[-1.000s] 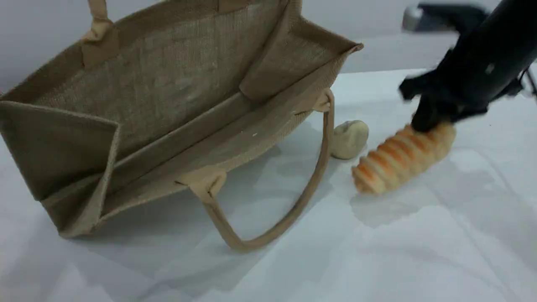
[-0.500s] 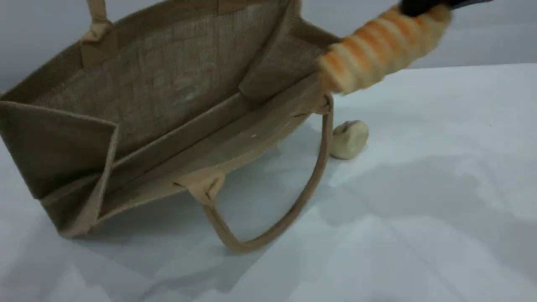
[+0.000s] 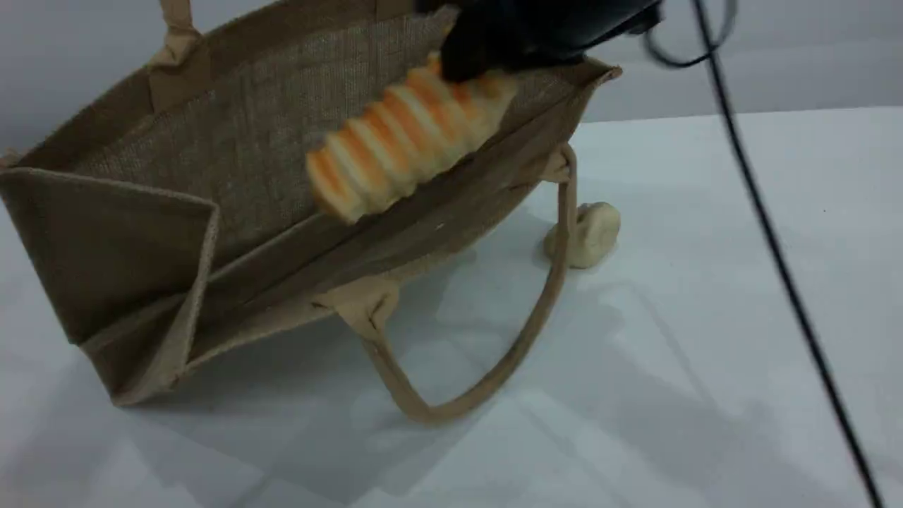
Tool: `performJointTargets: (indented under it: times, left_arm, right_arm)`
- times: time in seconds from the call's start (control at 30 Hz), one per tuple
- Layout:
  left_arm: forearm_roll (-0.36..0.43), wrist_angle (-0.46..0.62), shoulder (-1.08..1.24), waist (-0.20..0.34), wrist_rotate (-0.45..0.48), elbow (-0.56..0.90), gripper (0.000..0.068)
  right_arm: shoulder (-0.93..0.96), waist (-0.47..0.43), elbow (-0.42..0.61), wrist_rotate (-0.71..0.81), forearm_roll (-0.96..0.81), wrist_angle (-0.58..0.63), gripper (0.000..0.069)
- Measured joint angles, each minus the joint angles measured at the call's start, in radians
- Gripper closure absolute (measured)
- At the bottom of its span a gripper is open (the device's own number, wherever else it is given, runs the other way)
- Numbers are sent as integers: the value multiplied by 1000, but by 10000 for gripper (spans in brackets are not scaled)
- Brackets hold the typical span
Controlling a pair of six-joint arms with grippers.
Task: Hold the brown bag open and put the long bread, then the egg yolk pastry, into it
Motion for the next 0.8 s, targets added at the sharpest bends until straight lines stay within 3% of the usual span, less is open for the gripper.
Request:
performJointTargets:
  times: [0.17, 0.27, 0.33, 0.57, 0.67, 0.8]
  left_arm:
    - [0, 0, 0, 0, 0, 0, 598]
    - [2, 0, 0, 0, 0, 0, 598]
    - [9, 0, 0, 0, 0, 0, 598]
    - [10, 0, 0, 0, 0, 0, 598]
    - [10, -1, 0, 0, 0, 0, 598]
    - [13, -1, 0, 0, 0, 0, 598]
  right_arm:
    - [104, 21, -96, -106, 48, 93, 612]
    - [128, 21, -130, -109, 41, 126, 574]
    - [122, 21, -133, -117, 39, 122, 519]
    - [98, 21, -133, -151, 35, 128, 207]
    - [69, 10, -132, -151, 10, 134, 145]
    - [-18, -59, -131, -111, -77, 138, 127]
